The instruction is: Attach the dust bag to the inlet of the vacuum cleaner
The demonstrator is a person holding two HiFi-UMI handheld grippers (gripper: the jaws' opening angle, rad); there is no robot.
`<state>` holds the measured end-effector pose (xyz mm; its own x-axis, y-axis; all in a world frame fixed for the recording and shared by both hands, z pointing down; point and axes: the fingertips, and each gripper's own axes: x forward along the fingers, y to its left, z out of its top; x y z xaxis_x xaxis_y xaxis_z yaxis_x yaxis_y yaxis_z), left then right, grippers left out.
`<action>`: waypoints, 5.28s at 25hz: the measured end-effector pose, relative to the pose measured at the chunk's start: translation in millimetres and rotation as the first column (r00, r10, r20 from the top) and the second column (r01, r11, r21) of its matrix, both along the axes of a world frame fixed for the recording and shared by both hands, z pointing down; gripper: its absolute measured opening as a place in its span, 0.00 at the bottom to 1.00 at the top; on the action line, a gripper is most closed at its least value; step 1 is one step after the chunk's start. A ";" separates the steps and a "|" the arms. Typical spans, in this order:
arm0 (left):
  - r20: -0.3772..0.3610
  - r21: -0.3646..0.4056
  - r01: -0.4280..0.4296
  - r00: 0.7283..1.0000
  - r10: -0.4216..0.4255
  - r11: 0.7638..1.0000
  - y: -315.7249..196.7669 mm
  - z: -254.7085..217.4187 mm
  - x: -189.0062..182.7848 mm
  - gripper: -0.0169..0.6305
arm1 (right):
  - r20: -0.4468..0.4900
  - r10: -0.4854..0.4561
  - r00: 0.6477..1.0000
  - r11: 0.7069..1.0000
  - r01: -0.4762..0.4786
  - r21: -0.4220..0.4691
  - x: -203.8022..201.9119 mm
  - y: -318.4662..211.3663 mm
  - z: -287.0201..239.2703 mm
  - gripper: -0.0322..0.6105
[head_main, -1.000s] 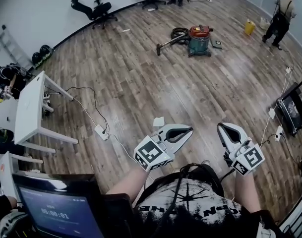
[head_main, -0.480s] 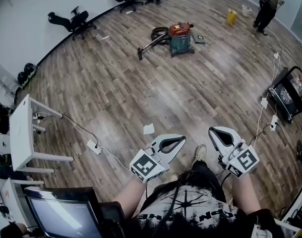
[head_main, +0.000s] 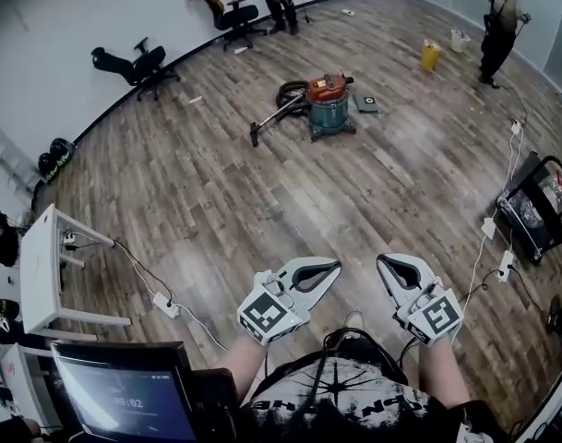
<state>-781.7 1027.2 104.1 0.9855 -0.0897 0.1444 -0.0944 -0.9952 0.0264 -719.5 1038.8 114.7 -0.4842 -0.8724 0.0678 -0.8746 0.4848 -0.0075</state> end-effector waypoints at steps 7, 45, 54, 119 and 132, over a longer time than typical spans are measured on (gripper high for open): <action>-0.009 0.028 0.000 1.000 0.001 1.000 -32.6 -9.2 94.1 0.02 | 0.011 0.007 1.000 1.000 -0.007 0.023 94.8 -34.2 -5.3 0.06; -0.044 0.035 -0.218 0.975 0.219 0.975 -295.9 2.6 217.0 0.02 | 0.003 0.317 0.948 0.947 -0.316 0.062 231.0 -276.7 -18.4 0.06; -0.051 0.015 -0.241 0.969 0.241 0.970 -346.9 11.6 210.8 0.02 | -0.040 0.332 0.942 0.943 -0.330 0.040 225.8 -318.4 -10.2 0.06; -0.051 0.083 -0.350 0.934 0.354 0.933 -638.1 16.7 634.4 0.02 | -0.014 0.245 0.969 0.967 -0.243 0.076 607.2 -636.4 -11.1 0.06; -0.139 0.039 -0.346 0.927 0.348 0.938 -716.0 21.4 667.3 0.02 | -0.048 0.289 0.956 0.956 -0.287 0.055 648.2 -703.4 -3.8 0.06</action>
<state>-114.3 311.2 125.5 0.9655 0.2604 0.0023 0.2604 -0.9655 0.0009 -71.3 335.4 111.0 -0.2084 -0.9771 0.0430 -0.9756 0.2108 0.0613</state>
